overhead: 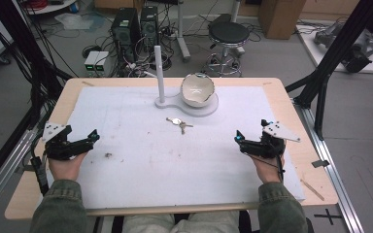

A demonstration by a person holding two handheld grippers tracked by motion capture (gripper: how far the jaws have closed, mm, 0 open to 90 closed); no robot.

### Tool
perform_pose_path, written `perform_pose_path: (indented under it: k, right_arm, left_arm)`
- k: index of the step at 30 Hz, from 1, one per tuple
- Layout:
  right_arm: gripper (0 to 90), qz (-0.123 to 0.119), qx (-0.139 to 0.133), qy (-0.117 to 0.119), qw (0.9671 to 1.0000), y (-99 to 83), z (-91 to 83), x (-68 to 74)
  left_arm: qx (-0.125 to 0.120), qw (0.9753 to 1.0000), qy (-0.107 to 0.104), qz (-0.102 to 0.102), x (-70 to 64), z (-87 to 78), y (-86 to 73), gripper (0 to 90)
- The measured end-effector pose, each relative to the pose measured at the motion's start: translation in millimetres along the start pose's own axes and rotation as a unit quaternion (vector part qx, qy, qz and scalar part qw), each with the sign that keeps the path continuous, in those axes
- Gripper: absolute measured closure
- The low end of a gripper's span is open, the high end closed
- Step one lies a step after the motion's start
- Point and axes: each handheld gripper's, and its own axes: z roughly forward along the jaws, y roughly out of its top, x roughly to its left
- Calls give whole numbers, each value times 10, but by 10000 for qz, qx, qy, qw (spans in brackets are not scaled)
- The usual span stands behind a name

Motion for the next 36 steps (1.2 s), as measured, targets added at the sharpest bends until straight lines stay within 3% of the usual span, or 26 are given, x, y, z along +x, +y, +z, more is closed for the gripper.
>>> perform_pose_path:
  k: [36]
  right_arm:
    - [4, -87, 96, 1, 9999, -11, 26, 13]
  left_arm:
    - [98, 9999, -54, -14, -1, 30, -12, 17]
